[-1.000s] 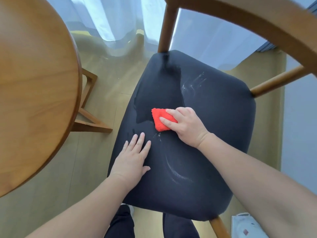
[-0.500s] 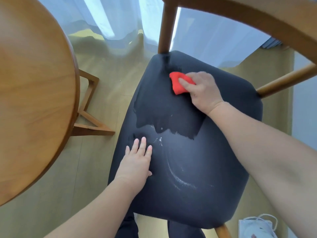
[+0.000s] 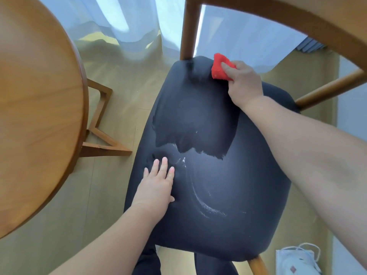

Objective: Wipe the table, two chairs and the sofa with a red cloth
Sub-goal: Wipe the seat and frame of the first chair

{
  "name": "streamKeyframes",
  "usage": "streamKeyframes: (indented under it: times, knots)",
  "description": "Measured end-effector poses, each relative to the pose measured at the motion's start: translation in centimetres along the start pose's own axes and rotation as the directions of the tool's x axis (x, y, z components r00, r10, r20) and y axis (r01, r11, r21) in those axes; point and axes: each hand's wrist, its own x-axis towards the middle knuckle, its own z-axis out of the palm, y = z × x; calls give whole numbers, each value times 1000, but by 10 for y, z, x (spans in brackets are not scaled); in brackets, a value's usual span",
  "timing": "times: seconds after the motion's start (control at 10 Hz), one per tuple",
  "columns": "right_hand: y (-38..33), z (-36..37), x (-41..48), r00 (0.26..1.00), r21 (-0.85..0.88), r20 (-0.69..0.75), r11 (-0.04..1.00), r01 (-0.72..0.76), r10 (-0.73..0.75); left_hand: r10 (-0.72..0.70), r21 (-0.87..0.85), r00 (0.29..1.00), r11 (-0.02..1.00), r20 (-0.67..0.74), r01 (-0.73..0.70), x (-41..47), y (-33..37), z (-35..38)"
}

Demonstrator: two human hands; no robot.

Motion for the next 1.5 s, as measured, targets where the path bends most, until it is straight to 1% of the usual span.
streamKeyframes:
  times: [0.1,0.2,0.3,0.4,0.5,0.6,0.7,0.8,0.9,1.0,1.1,1.2,1.3,1.4,1.5]
  knots:
    - [-7,1,-17,996,34,-59,997,73,-70,-4,3,1000,1000,2,4,0,1,0]
    - [-16,10,-47,985,10,-99,990,142,-140,-3,8,1000,1000,-9,3,-2,2,-1]
    - [-32,30,-99,974,-21,-106,980,200,-201,-2,8,1000,1000,-25,2,-3,3,-1]
    - [-42,44,-150,957,-12,-99,962,273,-273,-3,5,1000,1000,-26,3,-5,3,-1]
    - [-40,45,-198,930,-30,-79,934,357,-358,5,27,996,1000,-84,-2,-11,4,1]
    - [-31,42,-199,907,-52,-75,910,412,-415,18,48,989,999,-144,-11,-15,6,1]
    - [-17,37,-184,867,-80,-60,868,491,-495,62,97,980,994,-187,-44,-17,6,-3]
    - [-3,30,-169,837,-102,-52,837,537,-544,199,178,952,971,-233,-160,-12,2,-1]
    - [6,24,-158,849,-142,-62,847,512,-524,250,216,944,955,-216,-204,-8,1,1]
    - [20,19,-136,862,-179,-122,866,468,-491,336,262,923,923,-189,-282,-4,6,-1]
    - [27,18,-125,866,-176,-140,873,455,-480,418,342,892,875,-172,-344,2,13,-13]
    - [41,10,-97,937,-106,-209,959,264,-281,463,311,854,869,-237,-385,8,23,-14]
    - [57,-3,-67,968,-110,-203,985,130,-150,466,290,825,877,-320,-383,10,28,-7]
    - [61,-15,-52,991,-95,-133,995,-23,11,463,268,815,882,-348,-387,9,31,0]
    - [64,-27,-29,966,-157,-47,953,-258,253,450,272,825,887,-341,-372,7,33,6]
